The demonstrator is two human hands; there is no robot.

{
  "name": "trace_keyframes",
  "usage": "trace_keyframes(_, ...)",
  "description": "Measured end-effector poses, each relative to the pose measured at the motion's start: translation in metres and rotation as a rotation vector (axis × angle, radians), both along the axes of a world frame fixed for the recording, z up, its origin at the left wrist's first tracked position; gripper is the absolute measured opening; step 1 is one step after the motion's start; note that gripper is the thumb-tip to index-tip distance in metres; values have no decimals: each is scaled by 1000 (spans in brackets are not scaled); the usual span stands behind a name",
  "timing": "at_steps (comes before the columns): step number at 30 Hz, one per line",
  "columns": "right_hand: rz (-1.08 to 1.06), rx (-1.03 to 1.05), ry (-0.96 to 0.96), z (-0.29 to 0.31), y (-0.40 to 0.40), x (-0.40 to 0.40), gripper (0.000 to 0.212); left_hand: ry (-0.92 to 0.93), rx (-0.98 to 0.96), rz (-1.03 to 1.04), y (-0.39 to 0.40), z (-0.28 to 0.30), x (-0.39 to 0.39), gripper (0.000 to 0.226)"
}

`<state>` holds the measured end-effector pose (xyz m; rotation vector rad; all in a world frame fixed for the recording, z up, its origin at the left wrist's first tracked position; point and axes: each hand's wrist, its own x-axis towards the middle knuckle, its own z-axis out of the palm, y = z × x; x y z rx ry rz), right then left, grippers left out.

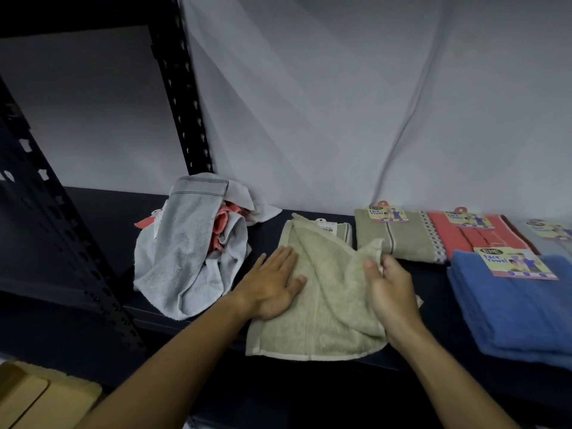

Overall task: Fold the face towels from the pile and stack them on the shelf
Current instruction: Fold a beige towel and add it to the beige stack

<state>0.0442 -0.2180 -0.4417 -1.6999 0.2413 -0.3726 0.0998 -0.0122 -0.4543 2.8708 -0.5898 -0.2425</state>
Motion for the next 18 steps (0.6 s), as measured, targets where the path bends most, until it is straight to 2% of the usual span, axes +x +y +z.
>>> trace_keyframes(4, -60, 28, 16, -5, -1, 4, 17, -7, 50, 43, 0, -5, 11, 69)
trace_keyframes(9, -136, 68, -114, 18, -16, 22, 18, -15, 54, 99, -5, -6, 20, 71)
trace_keyframes(14, -138, -182, -254, 44, -29, 29, 16, -3, -4, 106, -13, -8, 9, 70)
trace_keyframes(18, 32, -510, -434, 38, -14, 11, 22, -2, -182, 136, -3, -1, -9, 67)
